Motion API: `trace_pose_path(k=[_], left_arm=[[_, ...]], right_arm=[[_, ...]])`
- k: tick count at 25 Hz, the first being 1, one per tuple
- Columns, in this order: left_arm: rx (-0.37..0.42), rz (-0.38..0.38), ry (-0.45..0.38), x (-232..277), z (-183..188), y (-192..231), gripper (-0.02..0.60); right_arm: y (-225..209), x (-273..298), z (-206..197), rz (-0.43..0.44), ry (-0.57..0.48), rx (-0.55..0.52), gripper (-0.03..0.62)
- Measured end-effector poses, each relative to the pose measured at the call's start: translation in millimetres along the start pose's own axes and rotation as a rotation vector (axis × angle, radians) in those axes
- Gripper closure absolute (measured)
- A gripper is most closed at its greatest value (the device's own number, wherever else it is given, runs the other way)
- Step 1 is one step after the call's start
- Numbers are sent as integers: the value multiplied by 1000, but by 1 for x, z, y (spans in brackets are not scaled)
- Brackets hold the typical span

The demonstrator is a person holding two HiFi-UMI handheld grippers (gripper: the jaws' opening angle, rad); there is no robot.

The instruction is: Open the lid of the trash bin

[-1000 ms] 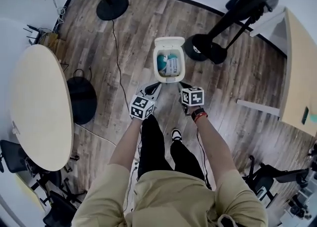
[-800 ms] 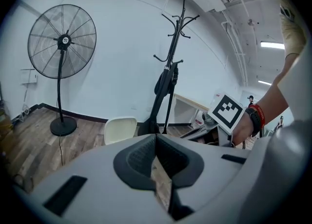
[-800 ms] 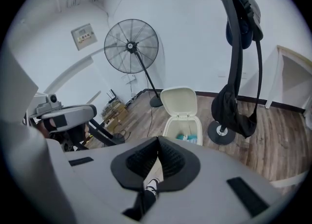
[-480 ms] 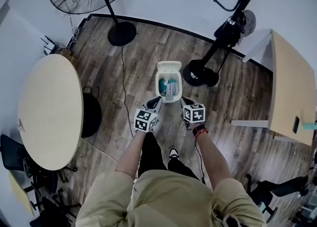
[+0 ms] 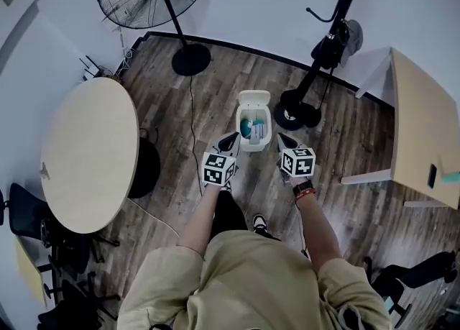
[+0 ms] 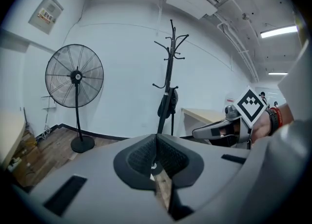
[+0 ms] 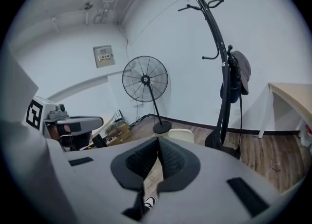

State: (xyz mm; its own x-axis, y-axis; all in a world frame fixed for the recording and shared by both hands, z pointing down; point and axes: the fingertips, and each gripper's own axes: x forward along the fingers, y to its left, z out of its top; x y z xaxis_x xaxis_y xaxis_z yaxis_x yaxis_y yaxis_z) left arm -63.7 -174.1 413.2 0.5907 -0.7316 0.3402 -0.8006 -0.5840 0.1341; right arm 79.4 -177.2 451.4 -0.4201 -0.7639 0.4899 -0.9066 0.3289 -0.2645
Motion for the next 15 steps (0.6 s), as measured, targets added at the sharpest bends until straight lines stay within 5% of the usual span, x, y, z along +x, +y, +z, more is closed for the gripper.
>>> trace_pose_path(k=[8, 15], left_arm=[[62, 55, -92, -58, 39, -40, 557], [26, 94, -189, -99, 76, -70, 557]], right_arm=[[28, -76, 20, -33, -122, -146, 580], [45, -132, 44, -38, -239, -127, 580]])
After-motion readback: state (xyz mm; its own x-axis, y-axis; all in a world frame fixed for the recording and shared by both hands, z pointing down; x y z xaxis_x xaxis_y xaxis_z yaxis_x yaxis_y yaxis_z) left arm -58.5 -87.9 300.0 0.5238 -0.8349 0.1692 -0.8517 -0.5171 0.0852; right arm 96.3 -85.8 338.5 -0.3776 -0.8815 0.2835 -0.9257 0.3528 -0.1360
